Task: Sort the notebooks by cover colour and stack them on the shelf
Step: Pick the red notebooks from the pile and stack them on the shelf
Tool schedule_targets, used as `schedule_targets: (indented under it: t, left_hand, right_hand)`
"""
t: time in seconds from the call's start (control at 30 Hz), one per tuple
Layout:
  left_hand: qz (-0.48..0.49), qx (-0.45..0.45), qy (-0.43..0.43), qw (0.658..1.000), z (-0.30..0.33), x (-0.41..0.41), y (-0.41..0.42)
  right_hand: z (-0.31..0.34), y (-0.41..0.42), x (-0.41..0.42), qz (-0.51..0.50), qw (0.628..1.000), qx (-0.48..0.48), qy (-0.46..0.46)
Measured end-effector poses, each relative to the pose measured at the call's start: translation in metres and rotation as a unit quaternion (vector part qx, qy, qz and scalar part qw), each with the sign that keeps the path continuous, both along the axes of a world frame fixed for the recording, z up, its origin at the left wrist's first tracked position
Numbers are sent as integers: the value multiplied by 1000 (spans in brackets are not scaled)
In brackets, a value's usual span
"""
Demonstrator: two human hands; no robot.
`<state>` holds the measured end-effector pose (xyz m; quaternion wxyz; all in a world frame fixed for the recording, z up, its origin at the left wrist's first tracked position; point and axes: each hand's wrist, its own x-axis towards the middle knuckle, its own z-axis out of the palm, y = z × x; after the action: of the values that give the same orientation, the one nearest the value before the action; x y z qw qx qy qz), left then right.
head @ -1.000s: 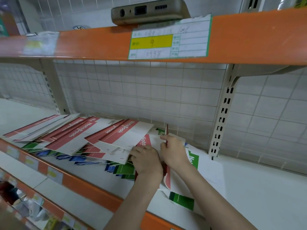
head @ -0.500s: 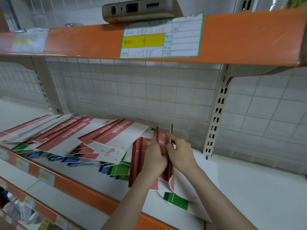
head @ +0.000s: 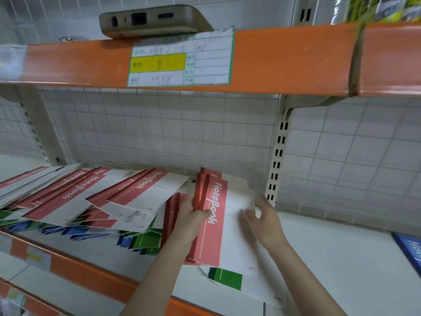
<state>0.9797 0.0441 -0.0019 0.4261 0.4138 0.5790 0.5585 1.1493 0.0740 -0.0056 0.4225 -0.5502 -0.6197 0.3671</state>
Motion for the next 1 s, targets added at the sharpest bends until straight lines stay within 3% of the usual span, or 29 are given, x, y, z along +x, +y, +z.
schedule_targets:
  t: [0.13, 0.2, 0.33, 0.53, 0.73, 1.0]
  left_hand:
    - [-24, 104, -55, 993, 10, 4, -2]
    - [-28, 139, -60, 988, 12, 10, -3]
    - [-53, 185, -9, 981, 20, 15, -7]
    - [-30, 188, 27, 981, 18, 31, -7]
    - [-30, 125, 53, 990, 2, 29, -4]
    - [-66, 117, 129, 982, 3, 32, 10]
  right_hand:
    - [2, -2, 12, 48, 965, -137, 216]
    - [6, -4, 14, 64, 957, -121, 254]
    - [14, -6, 15, 60, 950, -2, 307]
    - [6, -16, 8, 65, 951, 48, 298]
    - [-8, -14, 5, 49, 959, 6, 279]
    - [7, -7, 23, -38, 989, 47, 135]
